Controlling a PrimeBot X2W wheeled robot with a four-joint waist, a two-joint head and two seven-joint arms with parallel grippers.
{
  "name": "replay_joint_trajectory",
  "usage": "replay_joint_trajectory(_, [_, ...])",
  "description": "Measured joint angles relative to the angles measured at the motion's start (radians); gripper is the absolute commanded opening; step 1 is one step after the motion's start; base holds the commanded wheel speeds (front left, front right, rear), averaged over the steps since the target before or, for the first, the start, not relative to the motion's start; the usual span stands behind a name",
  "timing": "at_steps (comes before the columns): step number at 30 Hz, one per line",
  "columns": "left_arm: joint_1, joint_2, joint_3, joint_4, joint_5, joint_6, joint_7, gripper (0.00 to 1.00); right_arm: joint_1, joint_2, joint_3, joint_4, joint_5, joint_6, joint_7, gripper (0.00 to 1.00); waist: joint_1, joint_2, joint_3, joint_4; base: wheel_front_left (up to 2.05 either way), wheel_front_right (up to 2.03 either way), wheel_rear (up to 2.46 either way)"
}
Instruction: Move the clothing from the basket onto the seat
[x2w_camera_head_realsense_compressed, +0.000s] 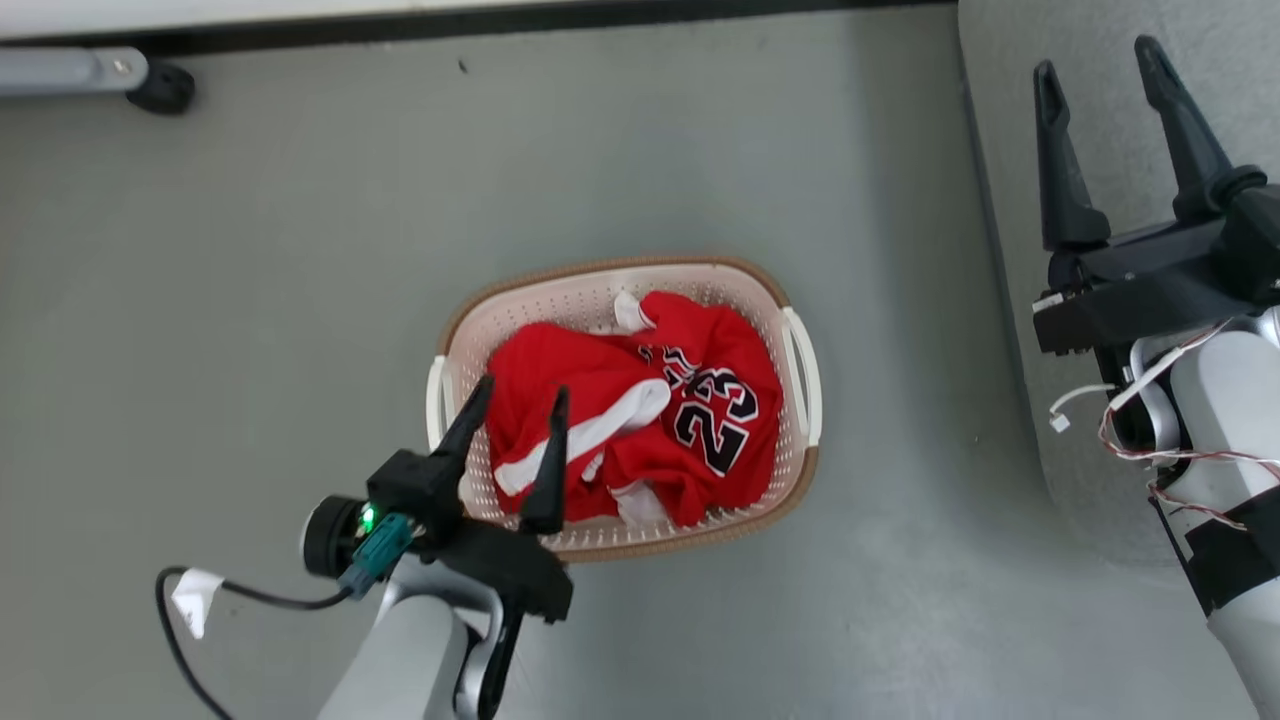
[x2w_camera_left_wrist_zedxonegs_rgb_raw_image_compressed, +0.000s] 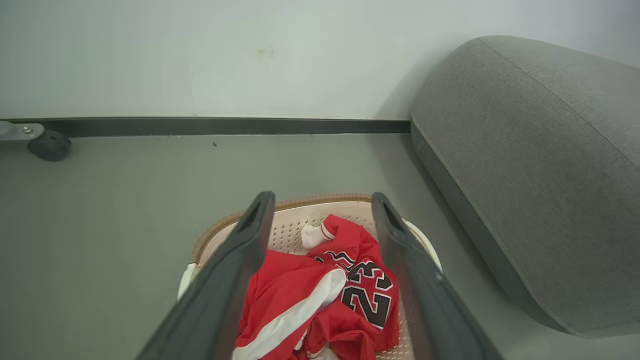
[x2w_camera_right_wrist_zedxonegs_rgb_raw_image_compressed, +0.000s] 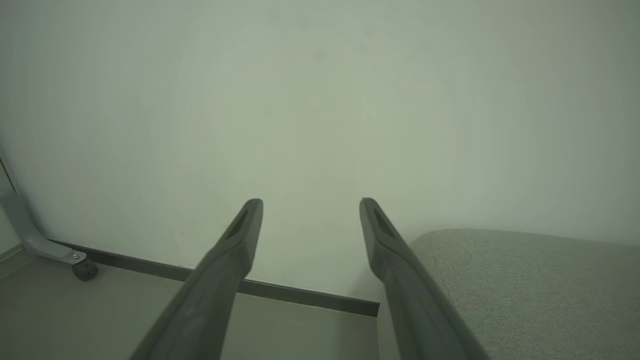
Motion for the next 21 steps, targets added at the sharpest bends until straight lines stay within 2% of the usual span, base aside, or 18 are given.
replay_joint_trajectory(12, [-0.177,-0.001,-0.133,0.045,-0.102,0.009,0.0,1.0,-0.061,-0.02,-0.015,-0.056,-0.03,0.0,-0.007,1.0,0.0001,0.0001,0.173,-0.003,0.0,0.0,0.0])
replay_joint_trajectory(21, [-0.282,-0.001,-0.22,0.174,-0.144,0.018,0.0,1.0,-0.081,-0.026,-0.028,-0.078,-0.041,0.0,-0.007,1.0,0.0,0.0001,0.279,-0.006,0.0,0.0,0.0])
